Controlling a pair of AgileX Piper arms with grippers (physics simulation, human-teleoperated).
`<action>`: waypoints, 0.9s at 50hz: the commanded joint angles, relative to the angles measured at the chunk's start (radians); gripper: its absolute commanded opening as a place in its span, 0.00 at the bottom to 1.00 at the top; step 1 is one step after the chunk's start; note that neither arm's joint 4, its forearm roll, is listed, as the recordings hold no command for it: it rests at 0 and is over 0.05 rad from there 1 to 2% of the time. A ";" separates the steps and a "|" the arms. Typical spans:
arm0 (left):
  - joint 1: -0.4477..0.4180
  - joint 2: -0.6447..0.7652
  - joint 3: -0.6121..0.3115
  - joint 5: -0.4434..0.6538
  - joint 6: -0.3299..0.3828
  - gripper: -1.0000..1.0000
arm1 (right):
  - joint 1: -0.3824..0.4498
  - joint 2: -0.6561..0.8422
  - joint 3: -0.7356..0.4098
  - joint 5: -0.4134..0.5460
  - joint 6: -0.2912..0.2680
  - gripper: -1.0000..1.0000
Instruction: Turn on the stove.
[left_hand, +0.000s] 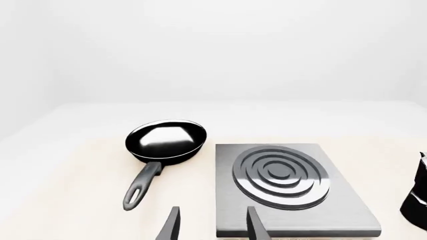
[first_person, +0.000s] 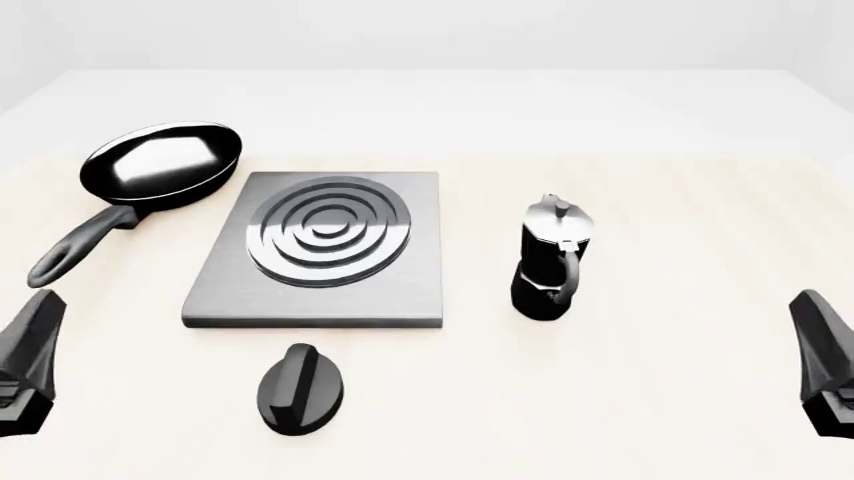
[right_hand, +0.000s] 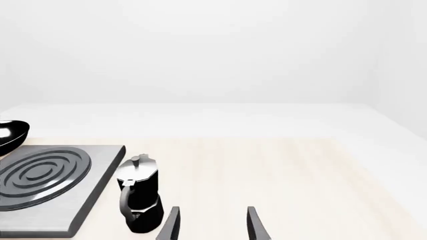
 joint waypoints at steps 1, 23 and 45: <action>0.009 0.170 0.001 -0.114 0.084 1.00 | 0.009 0.013 -0.002 -0.007 0.006 1.00; -0.150 0.751 -0.115 -0.396 0.163 1.00 | 0.025 0.004 0.000 -0.005 -0.008 1.00; -0.324 0.981 -0.290 -0.314 0.085 1.00 | 0.030 0.005 0.001 -0.005 -0.018 1.00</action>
